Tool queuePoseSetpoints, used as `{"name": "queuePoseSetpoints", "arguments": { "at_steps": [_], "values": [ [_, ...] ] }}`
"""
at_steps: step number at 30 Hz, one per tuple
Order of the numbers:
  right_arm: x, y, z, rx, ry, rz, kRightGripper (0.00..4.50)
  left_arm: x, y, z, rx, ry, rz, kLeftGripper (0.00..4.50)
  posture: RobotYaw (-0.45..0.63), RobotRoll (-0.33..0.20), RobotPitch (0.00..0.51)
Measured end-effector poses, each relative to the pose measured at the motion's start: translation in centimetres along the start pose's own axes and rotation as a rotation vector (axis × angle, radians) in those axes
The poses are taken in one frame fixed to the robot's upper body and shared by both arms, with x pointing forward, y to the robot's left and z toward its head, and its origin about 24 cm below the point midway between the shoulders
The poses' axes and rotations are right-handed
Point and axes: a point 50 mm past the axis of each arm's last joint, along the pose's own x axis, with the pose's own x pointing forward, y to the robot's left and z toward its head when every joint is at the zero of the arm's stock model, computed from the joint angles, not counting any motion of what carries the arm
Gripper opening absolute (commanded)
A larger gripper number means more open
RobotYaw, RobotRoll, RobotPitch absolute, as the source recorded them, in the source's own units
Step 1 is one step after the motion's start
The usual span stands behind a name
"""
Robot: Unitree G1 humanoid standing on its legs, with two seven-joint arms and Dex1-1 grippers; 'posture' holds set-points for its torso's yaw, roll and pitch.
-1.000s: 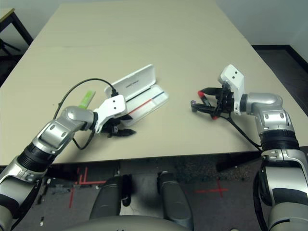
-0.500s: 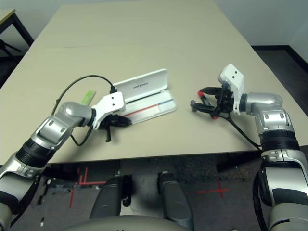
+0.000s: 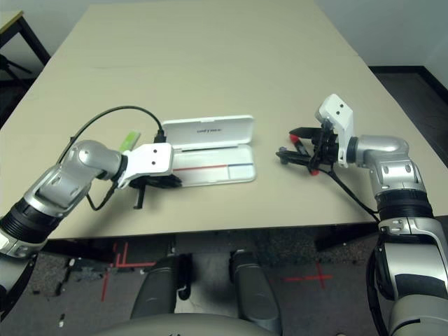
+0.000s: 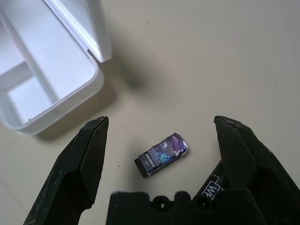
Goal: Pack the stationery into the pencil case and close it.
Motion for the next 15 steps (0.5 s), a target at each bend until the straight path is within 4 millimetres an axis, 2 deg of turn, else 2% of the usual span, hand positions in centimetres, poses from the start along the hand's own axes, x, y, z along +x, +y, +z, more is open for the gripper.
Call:
{"name": "queuePoseSetpoints", "arguments": {
  "at_steps": [15],
  "values": [
    [0.19, 0.08, -0.06, -0.002, 0.003, 0.004, 4.50, 0.73, -0.74, -0.89, -0.054, 0.022, -0.011, 0.02, -0.04, 0.000, 0.152]
  ]
}}
